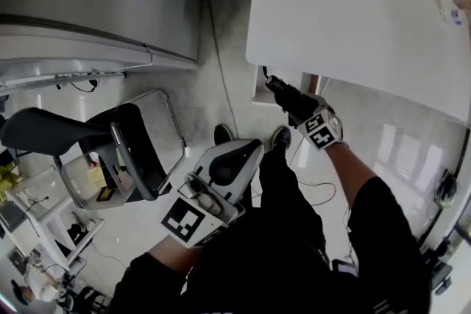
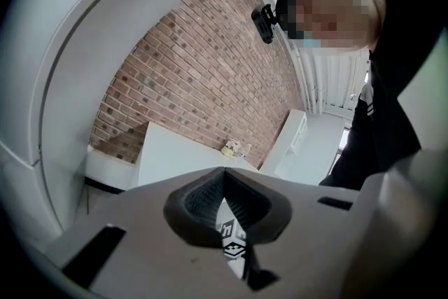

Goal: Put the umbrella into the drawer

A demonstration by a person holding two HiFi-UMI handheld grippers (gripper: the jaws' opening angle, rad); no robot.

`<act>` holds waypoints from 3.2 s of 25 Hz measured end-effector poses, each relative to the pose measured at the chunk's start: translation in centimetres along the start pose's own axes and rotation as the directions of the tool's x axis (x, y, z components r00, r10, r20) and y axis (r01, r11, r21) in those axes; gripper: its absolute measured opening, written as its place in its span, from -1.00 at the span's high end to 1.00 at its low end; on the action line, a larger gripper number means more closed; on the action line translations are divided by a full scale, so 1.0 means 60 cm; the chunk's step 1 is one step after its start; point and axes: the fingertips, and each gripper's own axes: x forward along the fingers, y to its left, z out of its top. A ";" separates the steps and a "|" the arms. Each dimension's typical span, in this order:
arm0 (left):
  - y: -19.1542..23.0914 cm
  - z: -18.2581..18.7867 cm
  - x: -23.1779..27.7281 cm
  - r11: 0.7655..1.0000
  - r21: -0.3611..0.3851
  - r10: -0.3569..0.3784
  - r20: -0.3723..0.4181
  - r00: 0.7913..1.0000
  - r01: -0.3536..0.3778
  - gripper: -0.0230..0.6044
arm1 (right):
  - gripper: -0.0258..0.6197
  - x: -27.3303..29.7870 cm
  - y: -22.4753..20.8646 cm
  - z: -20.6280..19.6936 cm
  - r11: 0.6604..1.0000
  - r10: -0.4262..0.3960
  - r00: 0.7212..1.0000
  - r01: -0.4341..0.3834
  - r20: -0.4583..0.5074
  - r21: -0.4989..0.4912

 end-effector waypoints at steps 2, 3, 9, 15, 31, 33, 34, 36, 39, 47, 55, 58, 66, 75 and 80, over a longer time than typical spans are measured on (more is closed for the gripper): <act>0.014 -0.008 -0.001 1.000 -0.003 0.015 0.001 1.000 -0.015 0.94 | 0.03 0.033 -0.008 -0.012 1.000 -0.008 1.000 0.007 -0.026 -0.026; 0.023 -0.013 -0.002 1.000 -0.006 0.024 0.001 1.000 -0.024 0.94 | 0.03 0.050 -0.009 -0.017 0.999 -0.010 0.999 0.008 -0.036 -0.039; 0.059 -0.037 0.003 0.998 -0.016 0.060 0.011 0.998 -0.060 0.94 | 0.03 0.130 -0.029 -0.030 0.988 -0.024 0.997 0.012 -0.073 -0.156; 0.083 -0.071 0.004 0.997 -0.024 0.080 -0.014 0.997 -0.080 0.94 | 0.03 0.195 -0.058 -0.046 0.979 -0.041 0.992 0.016 -0.119 -0.204; 0.129 -0.130 0.000 0.991 -0.022 0.128 -0.042 0.991 -0.129 0.94 | 0.03 0.311 -0.121 -0.096 0.993 -0.094 0.979 0.080 -0.178 -0.081; 0.133 -0.142 -0.002 0.991 -0.021 0.134 -0.056 0.989 -0.136 0.94 | 0.03 0.325 -0.127 -0.097 0.994 -0.095 0.979 0.083 -0.181 -0.073; 0.134 -0.148 -0.003 0.990 -0.022 0.138 -0.063 0.988 -0.139 0.94 | 0.03 0.332 -0.130 -0.098 0.994 -0.096 0.978 0.084 -0.184 -0.069; 0.136 -0.158 -0.007 0.989 -0.024 0.145 -0.077 0.986 -0.147 0.94 | 0.03 0.343 -0.136 -0.102 0.994 -0.100 0.977 0.089 -0.190 -0.066; 0.144 -0.169 -0.009 0.987 -0.025 0.156 -0.086 0.984 -0.159 0.94 | 0.03 0.358 -0.143 -0.107 0.994 -0.104 0.976 0.094 -0.189 -0.059; 0.161 -0.177 -0.004 0.985 -0.018 0.173 -0.061 0.983 -0.174 0.94 | 0.03 0.390 -0.149 -0.132 0.993 -0.110 0.971 0.099 -0.211 -0.059; 0.174 -0.202 -0.006 0.982 -0.019 0.186 -0.069 0.980 -0.187 0.94 | 0.03 0.420 -0.150 -0.149 0.994 -0.108 0.967 0.100 -0.231 -0.047; 0.178 -0.205 -0.004 0.982 -0.016 0.187 -0.067 0.980 -0.188 0.94 | 0.03 0.428 -0.148 -0.156 0.996 -0.094 0.968 0.088 -0.231 -0.034; 0.185 -0.216 -0.005 0.981 -0.005 0.191 -0.071 0.979 -0.192 0.94 | 0.02 0.448 -0.149 -0.164 0.999 -0.052 0.972 0.050 -0.228 -0.018; 0.185 -0.229 -0.008 0.981 -0.014 0.191 -0.066 0.979 -0.192 0.94 | 0.01 0.464 -0.149 -0.172 1.000 -0.029 0.970 0.027 -0.241 -0.010; 0.184 -0.230 -0.014 0.980 -0.022 0.194 -0.062 0.979 -0.195 0.94 | 0.01 0.469 -0.146 -0.171 1.000 -0.006 0.967 0.009 -0.256 0.008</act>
